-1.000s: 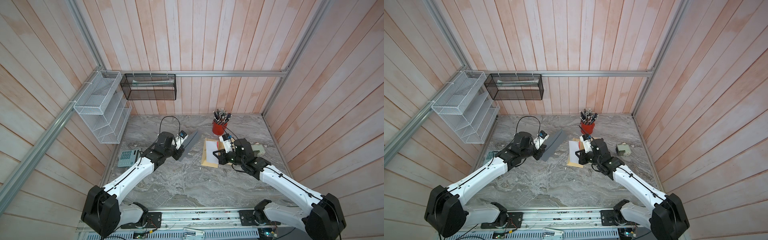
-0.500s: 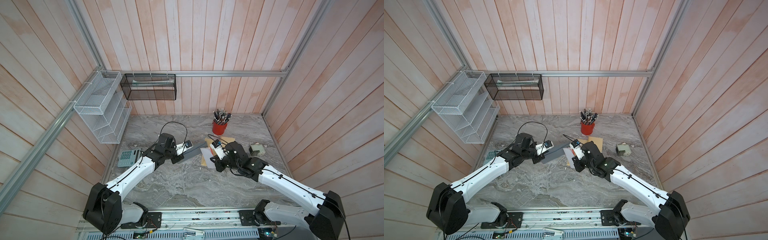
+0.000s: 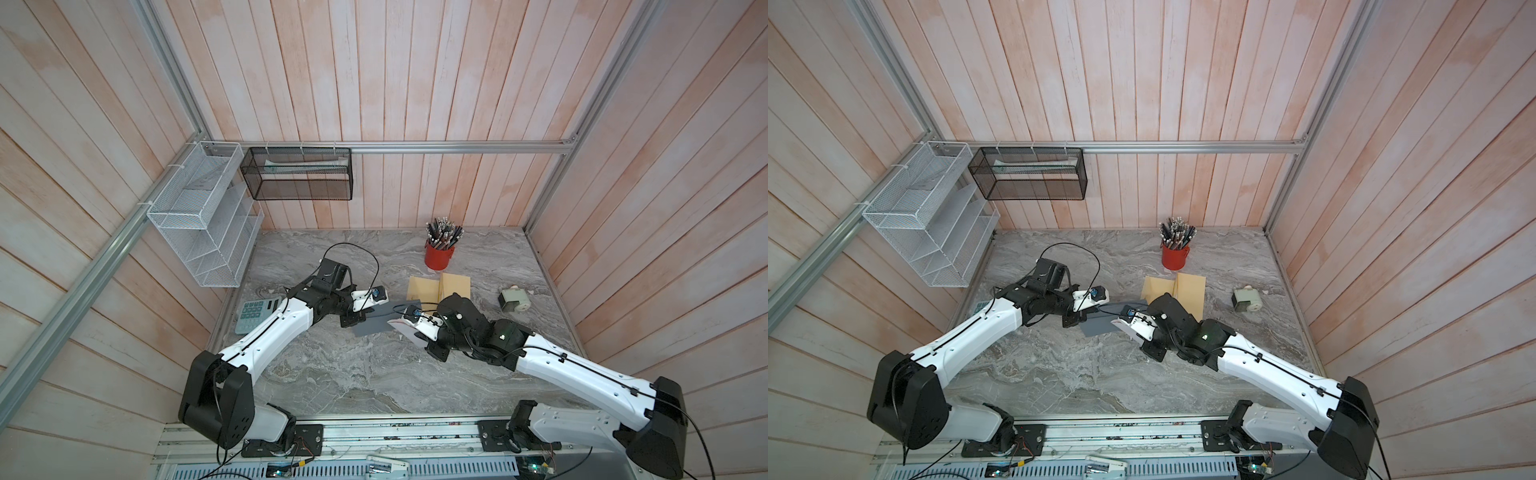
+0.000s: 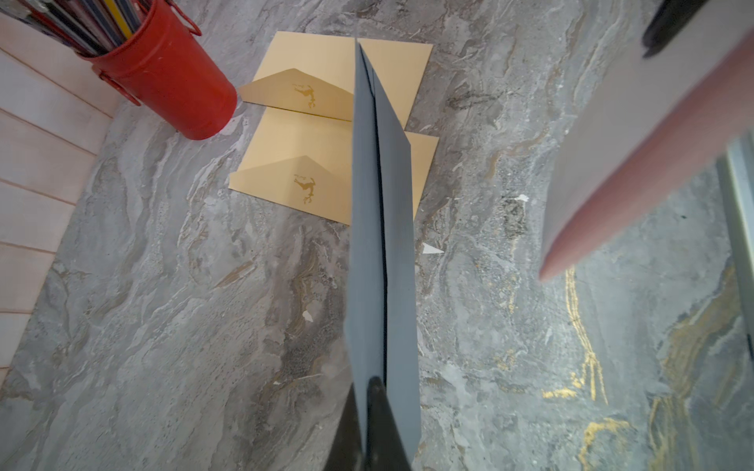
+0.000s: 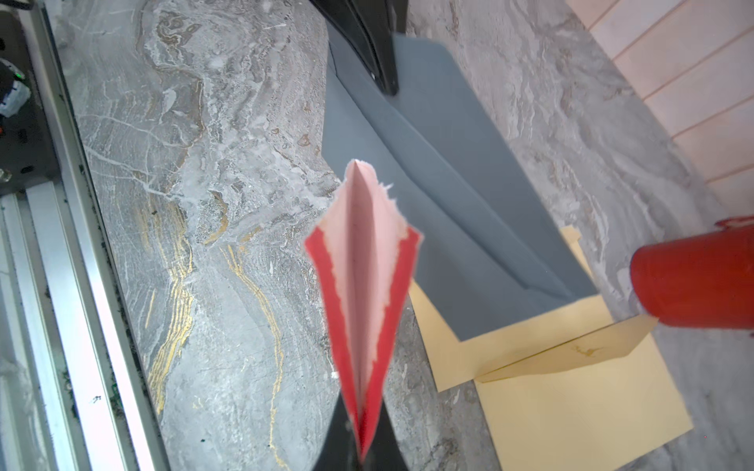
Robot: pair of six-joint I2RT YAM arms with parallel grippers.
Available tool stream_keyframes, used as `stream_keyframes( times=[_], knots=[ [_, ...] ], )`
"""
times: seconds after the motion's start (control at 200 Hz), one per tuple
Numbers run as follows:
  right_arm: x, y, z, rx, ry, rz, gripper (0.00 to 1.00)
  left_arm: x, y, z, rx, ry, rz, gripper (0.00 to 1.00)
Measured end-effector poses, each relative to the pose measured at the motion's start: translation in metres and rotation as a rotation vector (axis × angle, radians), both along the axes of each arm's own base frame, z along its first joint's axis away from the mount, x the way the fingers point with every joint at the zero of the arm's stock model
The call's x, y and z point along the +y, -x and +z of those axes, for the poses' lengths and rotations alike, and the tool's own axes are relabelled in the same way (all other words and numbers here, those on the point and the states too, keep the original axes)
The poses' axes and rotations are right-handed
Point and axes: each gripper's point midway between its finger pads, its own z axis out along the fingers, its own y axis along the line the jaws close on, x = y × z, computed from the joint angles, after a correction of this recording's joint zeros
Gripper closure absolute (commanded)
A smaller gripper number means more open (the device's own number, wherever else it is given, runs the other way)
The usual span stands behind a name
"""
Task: Fold the letter paper in half and place it into the envelope
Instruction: Place the letter paper in the envelope.
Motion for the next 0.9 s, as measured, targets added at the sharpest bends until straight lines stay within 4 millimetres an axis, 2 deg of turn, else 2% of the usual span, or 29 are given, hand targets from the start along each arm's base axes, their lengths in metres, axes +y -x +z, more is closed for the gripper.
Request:
stream_keyframes(
  times=[0.115, 0.235, 0.685, 0.9],
  knots=[
    [0.012, -0.001, 0.014, -0.094, 0.018, 0.084, 1.00, -0.001, 0.010, -0.005, 0.018, -0.021, -0.037, 1.00],
    [0.022, -0.002, 0.019, -0.166, 0.040, 0.160, 1.00, -0.003, 0.018, -0.008, 0.027, -0.037, -0.070, 1.00],
    [0.044, 0.008, 0.024, -0.386, 0.128, 0.375, 1.00, -0.005, 0.032, -0.004, 0.025, -0.024, -0.151, 1.00],
    [0.044, 0.002, 0.026, -0.464, 0.176, 0.387, 1.00, -0.007, 0.037, -0.004, 0.030, -0.013, -0.180, 1.00]
  ],
)
